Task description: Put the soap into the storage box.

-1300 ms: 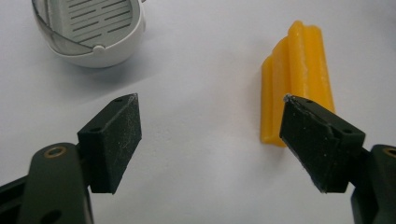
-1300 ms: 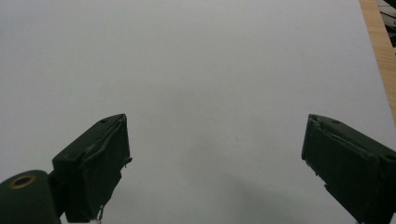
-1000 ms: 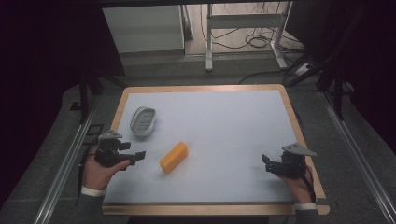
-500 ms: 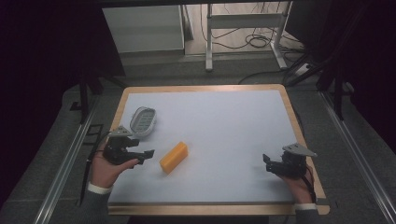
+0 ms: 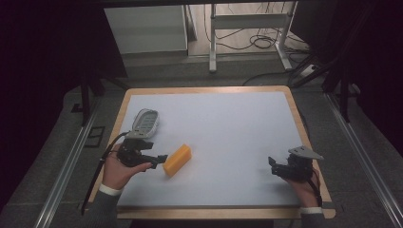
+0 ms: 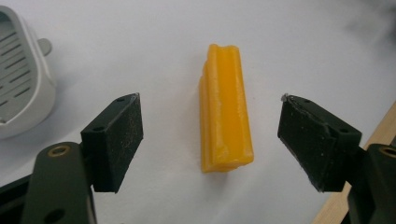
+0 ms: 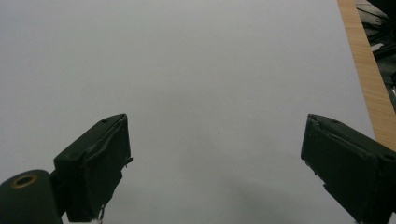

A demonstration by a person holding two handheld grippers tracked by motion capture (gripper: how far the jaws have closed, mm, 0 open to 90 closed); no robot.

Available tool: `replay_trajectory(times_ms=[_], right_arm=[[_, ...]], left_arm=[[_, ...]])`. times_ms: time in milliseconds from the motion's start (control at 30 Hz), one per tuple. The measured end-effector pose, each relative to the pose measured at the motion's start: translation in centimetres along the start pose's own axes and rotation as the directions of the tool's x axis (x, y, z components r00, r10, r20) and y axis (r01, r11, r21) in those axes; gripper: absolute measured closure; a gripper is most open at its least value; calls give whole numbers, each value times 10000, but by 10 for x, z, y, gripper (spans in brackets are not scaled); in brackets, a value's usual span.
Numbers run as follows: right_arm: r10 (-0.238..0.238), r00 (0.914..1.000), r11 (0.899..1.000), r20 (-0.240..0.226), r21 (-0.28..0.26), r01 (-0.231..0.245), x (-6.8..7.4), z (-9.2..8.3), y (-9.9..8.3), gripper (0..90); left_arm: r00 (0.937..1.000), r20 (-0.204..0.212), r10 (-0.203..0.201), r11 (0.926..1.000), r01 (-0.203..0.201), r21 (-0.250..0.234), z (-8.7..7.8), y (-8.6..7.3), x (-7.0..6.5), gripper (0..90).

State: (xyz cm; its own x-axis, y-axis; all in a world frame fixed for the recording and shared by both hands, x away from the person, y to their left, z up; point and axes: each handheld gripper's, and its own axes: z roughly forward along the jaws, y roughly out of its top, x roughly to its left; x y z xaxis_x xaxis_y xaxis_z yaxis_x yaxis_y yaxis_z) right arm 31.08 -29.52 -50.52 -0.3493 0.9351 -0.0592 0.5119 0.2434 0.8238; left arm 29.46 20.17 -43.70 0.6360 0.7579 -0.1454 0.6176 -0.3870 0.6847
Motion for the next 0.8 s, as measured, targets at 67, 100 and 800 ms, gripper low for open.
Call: replay_trajectory(times_ms=[67, 100, 800], right_arm=[[-55, 10000, 10000, 16, 23, 55, 0, 1, 0, 81], [-48, 10000, 10000, 11, 34, 48, 1, 1, 0, 81], [-30, 10000, 9998, 21, 207, 30, -1, 4, -3, 81]], left_arm=[[10000, -71, 35, 9999, -34, 137, 3, 2, -2, 224], [9999, -116, 80, 9998, -78, 181, 4, 2, -3, 224], [9997, -46, 224, 9929, -218, 1170, 46, 6, -12, 250]])
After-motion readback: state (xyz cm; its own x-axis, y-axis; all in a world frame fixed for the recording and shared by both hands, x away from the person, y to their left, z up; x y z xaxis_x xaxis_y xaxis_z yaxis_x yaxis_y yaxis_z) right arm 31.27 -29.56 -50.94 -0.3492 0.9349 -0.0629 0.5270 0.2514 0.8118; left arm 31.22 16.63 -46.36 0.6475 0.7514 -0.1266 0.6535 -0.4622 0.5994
